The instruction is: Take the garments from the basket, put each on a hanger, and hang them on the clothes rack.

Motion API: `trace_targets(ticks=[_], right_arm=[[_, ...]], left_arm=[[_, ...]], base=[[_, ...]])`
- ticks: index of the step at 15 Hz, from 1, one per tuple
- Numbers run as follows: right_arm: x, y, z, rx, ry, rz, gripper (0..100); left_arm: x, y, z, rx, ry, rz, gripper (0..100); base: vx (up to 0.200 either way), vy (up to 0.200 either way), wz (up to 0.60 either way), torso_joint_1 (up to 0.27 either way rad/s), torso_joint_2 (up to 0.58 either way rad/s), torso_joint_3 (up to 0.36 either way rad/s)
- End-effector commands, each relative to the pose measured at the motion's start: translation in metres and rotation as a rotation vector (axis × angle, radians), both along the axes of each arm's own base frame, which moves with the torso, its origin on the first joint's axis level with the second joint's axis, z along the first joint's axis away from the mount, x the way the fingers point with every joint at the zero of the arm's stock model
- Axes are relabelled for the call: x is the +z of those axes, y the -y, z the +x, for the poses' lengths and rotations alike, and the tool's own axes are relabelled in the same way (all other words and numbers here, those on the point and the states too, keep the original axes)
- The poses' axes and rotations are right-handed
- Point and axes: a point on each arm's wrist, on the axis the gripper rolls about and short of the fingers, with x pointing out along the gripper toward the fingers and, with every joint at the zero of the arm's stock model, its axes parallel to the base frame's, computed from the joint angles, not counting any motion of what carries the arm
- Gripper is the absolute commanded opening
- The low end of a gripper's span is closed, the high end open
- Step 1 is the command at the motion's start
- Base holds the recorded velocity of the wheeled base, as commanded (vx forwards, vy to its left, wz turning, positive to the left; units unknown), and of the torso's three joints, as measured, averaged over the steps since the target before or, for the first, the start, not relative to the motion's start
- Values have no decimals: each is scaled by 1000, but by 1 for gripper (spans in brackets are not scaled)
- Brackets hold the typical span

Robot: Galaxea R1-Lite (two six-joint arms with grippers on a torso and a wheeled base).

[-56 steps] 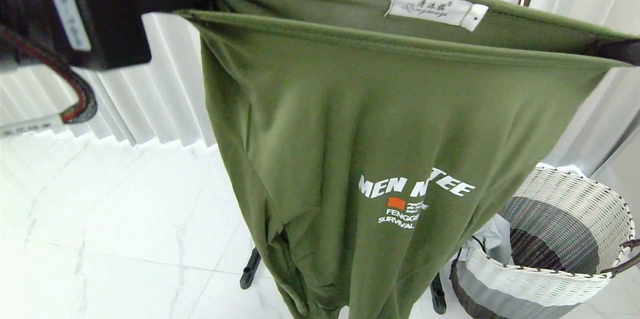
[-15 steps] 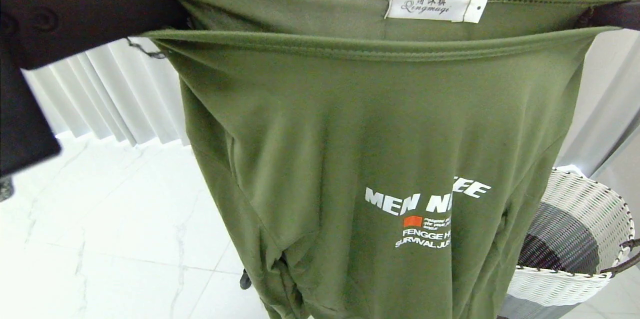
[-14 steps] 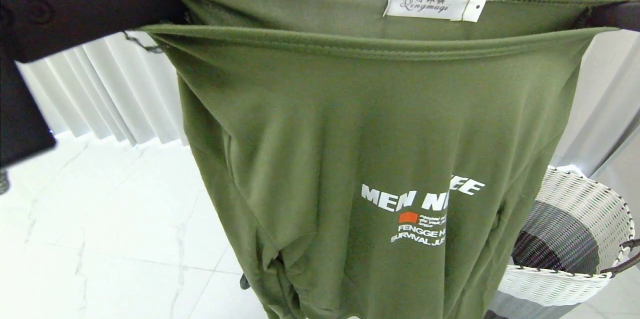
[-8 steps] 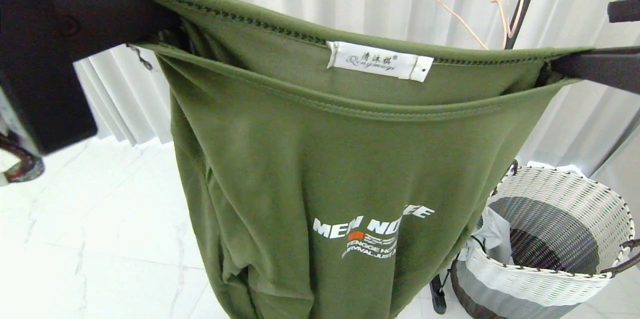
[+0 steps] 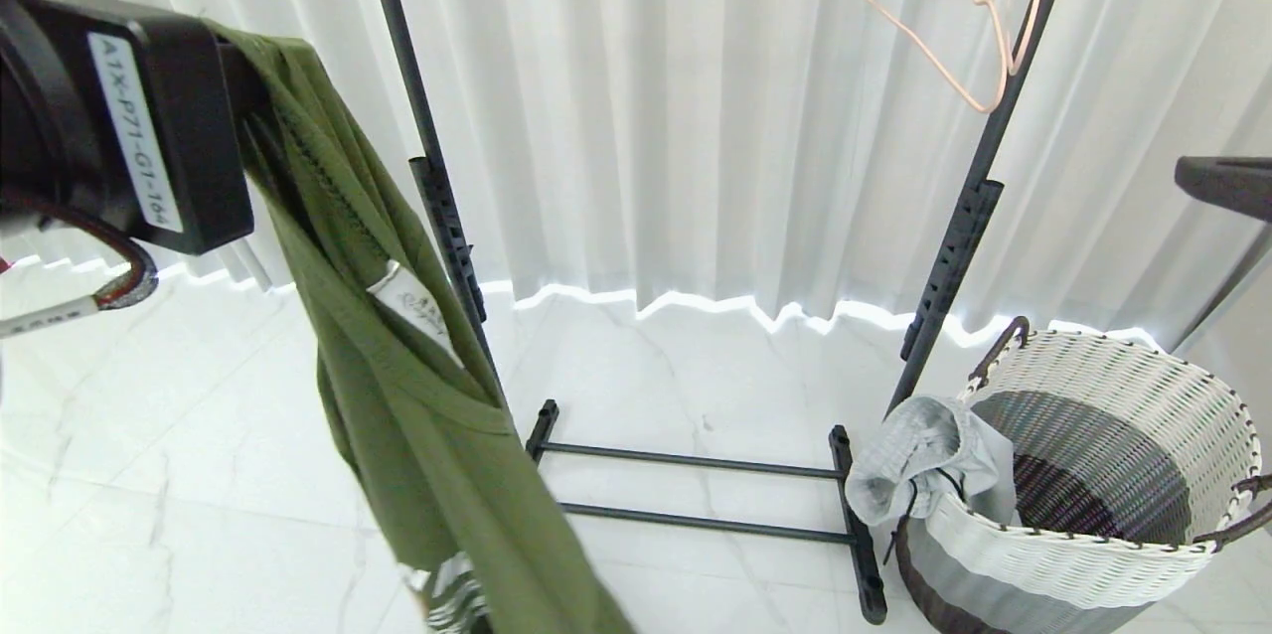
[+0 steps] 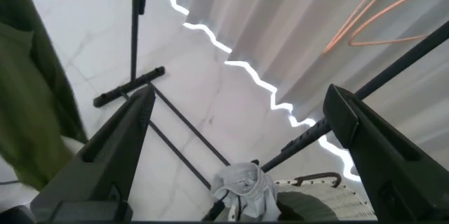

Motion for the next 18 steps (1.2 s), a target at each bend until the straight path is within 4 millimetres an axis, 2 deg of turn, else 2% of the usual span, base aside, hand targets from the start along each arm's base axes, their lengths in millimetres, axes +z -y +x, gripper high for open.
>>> trace_targets(ticks=[1,3,7,11,12,17,18], right_arm=[[-10,8,7,-97,-26,-37,100],[-25,25,26,-358,-85,-156,100],[-41,50,41,-591,-47,-296,100],[-60,58,47,-668,58,-343,100],[-65,58,47,-668,62,-347,100],[-65,59,45,-662,67,-344,100],[-65,59,45,-665,66,-345,100]], left_arm=[[-1,-3,-1,4,0,6,0],[-1,-13,-4,21,12,24,0],[-7,-26,-8,40,17,46,0],[-7,-26,-8,40,15,48,0],[-7,-26,-8,39,17,46,0],[-7,-26,-8,39,16,49,0],[-7,-26,-8,39,16,47,0]], base=[[0,0,0,0,0,0],[0,0,0,0,0,0],[0,0,0,0,0,0],[0,0,0,0,0,0],[0,0,-600,-2,2,2],[0,0,-600,1,5,2],[0,0,0,0,0,0]])
